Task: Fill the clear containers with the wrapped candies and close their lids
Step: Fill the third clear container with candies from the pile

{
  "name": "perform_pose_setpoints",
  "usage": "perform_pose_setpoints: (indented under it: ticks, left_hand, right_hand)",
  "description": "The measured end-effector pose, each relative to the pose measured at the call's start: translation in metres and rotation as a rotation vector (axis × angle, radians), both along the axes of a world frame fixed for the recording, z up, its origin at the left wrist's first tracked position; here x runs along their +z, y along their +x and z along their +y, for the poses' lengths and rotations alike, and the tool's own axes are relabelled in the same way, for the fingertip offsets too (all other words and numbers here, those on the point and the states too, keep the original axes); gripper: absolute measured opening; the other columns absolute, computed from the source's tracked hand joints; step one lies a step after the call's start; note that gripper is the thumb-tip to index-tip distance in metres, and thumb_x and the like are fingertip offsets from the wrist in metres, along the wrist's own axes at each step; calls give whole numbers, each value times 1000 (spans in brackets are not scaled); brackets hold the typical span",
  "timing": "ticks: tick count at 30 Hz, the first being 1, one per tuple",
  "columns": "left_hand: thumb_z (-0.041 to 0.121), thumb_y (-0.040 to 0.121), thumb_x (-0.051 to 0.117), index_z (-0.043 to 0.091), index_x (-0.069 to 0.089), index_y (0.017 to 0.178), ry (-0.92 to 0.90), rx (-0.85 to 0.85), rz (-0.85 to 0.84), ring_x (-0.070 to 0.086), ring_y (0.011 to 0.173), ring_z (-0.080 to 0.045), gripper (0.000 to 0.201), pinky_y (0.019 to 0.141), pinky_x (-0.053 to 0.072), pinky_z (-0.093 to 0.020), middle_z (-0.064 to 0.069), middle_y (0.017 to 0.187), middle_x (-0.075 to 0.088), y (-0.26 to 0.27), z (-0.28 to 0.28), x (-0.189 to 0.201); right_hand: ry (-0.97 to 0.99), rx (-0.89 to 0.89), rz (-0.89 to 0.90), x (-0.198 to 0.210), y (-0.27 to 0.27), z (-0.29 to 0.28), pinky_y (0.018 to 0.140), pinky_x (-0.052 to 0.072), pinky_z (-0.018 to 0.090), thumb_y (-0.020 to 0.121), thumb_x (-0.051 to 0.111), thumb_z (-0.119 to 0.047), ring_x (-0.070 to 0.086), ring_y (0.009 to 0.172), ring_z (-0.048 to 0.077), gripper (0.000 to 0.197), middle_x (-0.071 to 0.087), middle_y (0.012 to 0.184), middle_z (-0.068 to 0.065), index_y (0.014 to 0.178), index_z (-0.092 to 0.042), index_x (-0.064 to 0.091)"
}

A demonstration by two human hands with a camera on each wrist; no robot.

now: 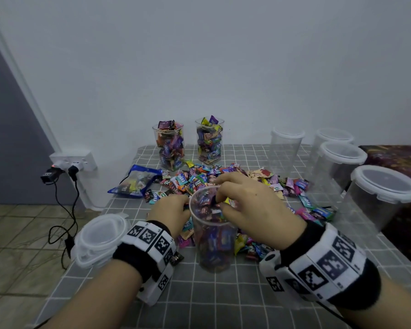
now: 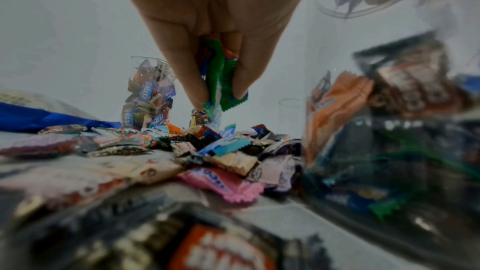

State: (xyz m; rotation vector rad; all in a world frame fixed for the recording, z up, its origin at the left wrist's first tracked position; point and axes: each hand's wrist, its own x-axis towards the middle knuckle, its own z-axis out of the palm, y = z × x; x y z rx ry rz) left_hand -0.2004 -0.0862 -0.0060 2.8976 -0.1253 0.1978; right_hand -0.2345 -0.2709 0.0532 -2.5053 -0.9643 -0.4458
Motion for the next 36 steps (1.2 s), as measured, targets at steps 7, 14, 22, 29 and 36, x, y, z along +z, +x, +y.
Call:
perform_pose_setpoints:
  ticks: [7,14,22,29,36]
  left_hand:
    - [15,92,48,13,63,104,5,-16,18,58,100,-23,19,75,39,-27,-6,108,65,-1,1,2]
    - [22,89,57,15,70,95,-189,34,-18,60,85,-22,16,71,45,-32,-4,93,69,3,7,-4]
    - [21,88,63,17,70,106,-354,49,-84,61,96,-18,20,84,47,-30,-2,104,69,-5,10,9]
    - [15,87,63,17,70,101,-548,-19,-264,57,78,-8,15,73,44,-22,6,85,64,-22,1,59]
    - [17,86,64,20,71,105,-488,-187,-270,56,88,-1,20,82,44,-14,13,93,62,-43,-28,65]
  right_hand:
    - [293,-21,265,-14,1,-10,95,24,8,80,70,-39,36,117,-4,52,42,129,-13,124,-20,53]
    - [534,79,865,-30,6,-13,103,41,22,58,81,-39,45,118,-12,107,44,129,-26,145,-27,20]
    - [656,105,921,-34,7,-12,104,45,36,62,86,-25,53,115,-4,84,51,126,-17,129,-32,35]
    - [659,115,915,-37,8,-13,102,46,31,63,79,-26,55,114,-4,79,51,128,-15,127,-35,34]
    - [649,122,912,-37,8,-14,104,44,33,62,81,-31,51,121,0,86,51,131,-13,133,-32,33]
